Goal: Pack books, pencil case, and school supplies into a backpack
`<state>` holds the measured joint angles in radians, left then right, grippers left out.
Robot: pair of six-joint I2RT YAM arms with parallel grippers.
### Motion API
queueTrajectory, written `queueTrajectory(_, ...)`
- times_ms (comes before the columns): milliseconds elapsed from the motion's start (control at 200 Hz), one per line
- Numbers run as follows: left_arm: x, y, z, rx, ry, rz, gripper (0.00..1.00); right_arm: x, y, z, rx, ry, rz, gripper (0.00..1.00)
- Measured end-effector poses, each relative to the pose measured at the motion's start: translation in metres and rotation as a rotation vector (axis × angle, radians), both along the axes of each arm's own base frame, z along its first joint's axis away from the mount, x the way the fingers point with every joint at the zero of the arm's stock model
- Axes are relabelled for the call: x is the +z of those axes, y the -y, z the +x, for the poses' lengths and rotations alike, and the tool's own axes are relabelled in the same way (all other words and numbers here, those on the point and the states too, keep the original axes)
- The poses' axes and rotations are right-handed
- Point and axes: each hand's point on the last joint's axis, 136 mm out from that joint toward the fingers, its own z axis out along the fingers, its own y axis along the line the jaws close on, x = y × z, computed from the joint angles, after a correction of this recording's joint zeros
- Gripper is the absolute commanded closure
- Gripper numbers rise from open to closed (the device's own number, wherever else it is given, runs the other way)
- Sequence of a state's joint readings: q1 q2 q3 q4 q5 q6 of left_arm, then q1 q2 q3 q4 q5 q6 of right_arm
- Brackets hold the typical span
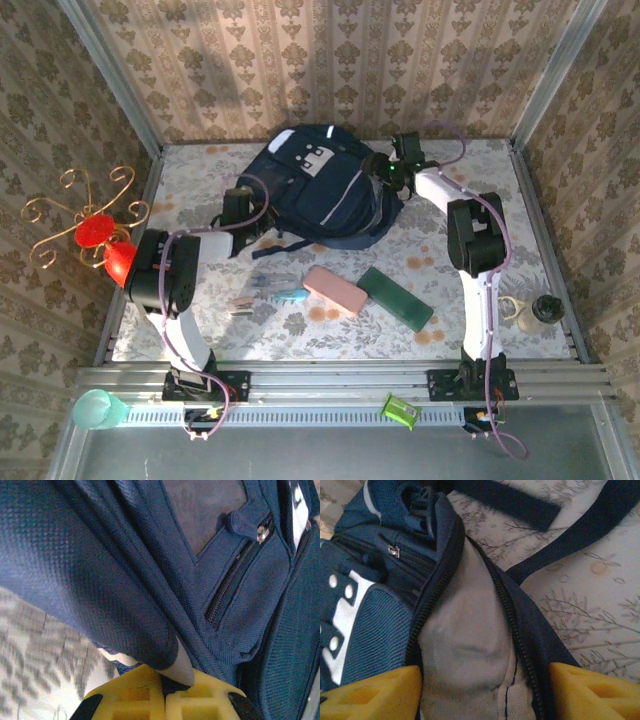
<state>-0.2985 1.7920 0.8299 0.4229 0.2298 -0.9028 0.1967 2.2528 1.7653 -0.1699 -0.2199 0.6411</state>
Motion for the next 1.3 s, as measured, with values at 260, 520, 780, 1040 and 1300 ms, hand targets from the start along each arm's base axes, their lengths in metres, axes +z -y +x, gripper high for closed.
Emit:
queueTrajectory(260, 0.012, 0.043, -0.055, -0.102, 0.037, -0.023, 0.49, 0.011, 0.030, -0.036, 0.025, -0.032, -0.255, 0.24)
queueTrajectory(520, 0.022, 0.011, -0.061, -0.059, 0.077, 0.040, 0.34, 0.052, 0.068, -0.116, -0.024, 0.004, -0.382, 0.23)
queueTrajectory(780, 0.009, 0.009, -0.044, -0.091, 0.051, 0.093, 0.40, 0.034, 0.026, -0.178, 0.102, 0.012, -0.318, 0.24)
queueTrajectory(1040, -0.019, 0.015, -0.044, -0.126, 0.001, 0.121, 0.61, 0.021, -0.047, -0.240, 0.311, 0.060, -0.248, 0.25)
queueTrajectory(1300, -0.018, 0.022, -0.044, -0.138, 0.001, 0.089, 0.96, 0.013, -0.103, -0.266, 0.426, 0.124, -0.198, 0.29)
